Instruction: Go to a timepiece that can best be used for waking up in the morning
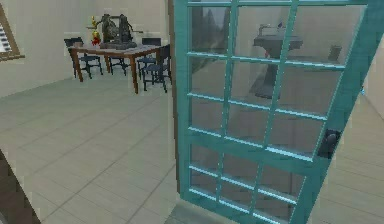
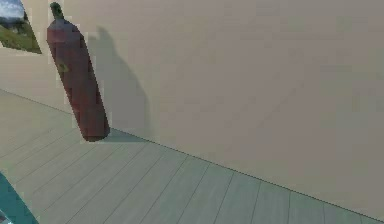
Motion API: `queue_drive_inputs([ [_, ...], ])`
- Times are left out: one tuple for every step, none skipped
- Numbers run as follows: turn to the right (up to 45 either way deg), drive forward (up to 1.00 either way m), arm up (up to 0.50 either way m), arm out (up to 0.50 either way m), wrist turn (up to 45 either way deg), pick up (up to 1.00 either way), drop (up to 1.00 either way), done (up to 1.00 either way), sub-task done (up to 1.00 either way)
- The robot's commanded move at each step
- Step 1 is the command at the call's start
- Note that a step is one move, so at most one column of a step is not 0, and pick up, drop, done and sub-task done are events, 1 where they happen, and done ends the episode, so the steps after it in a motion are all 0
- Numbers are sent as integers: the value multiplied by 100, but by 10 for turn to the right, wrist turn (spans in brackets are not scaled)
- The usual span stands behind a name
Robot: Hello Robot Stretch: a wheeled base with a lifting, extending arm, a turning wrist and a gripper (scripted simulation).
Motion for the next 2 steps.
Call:
queue_drive_inputs([
  [-30, 0, 0, 0, 0, 0, 0, 0, 0],
  [0, 45, 0, 0, 0, 0, 0, 0, 0],
])
